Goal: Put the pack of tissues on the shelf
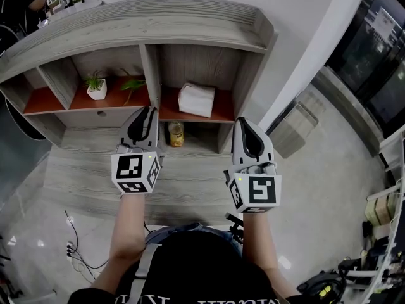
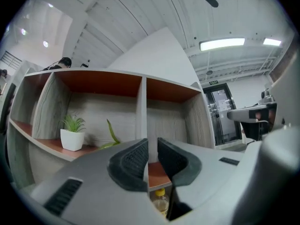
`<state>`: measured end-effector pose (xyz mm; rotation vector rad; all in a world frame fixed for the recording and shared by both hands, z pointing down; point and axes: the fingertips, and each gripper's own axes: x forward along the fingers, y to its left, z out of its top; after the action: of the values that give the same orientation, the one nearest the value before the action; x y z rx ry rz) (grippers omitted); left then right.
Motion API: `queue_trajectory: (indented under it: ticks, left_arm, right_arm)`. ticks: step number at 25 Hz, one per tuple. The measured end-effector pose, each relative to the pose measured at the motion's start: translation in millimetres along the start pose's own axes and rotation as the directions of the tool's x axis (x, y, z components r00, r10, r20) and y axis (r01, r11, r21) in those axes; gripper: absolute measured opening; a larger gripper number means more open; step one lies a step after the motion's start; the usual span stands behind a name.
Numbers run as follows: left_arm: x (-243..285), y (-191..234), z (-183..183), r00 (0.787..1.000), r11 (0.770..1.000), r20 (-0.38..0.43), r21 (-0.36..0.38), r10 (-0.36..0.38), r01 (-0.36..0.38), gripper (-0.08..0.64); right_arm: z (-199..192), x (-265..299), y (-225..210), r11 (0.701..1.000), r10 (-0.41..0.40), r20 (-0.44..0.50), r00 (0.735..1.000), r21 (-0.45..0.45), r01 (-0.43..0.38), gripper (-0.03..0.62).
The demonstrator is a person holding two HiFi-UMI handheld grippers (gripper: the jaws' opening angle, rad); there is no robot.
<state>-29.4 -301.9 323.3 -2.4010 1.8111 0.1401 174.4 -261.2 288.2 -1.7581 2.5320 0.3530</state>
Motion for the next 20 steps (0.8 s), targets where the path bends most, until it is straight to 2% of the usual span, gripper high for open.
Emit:
queue_trajectory:
  ticks: [3, 8, 12, 20]
  left_arm:
    - [-2, 3, 4, 1.000, 1.000, 0.011, 0.011, 0.016, -0.016, 0.017]
    - [-2, -4, 18, 0.999, 0.996, 0.032, 0.091, -0.009, 0.006, 0.012]
    - [-2, -8, 27, 0.998, 0.995, 0.051, 0.101, -0.022, 0.017, 0.012]
    - [-3, -9, 34, 0.997, 0.994, 0.066, 0.106, -0.027, 0.020, 0.012]
  right_arm:
    - [2, 1, 3, 1.000, 0.012, -0.004, 1.000, -0.008, -0.012, 0.015]
    - [6, 3, 3, 1.000, 0.025, -0.002, 1.000, 0.009, -0.024, 0.015]
    - [8, 3, 2, 0.999, 0.029, -0.001, 1.000, 0.033, -0.029, 0.015]
    - [8, 5, 0, 1.000, 0.025, -0.013, 1.000, 0.009, -0.025, 0.015]
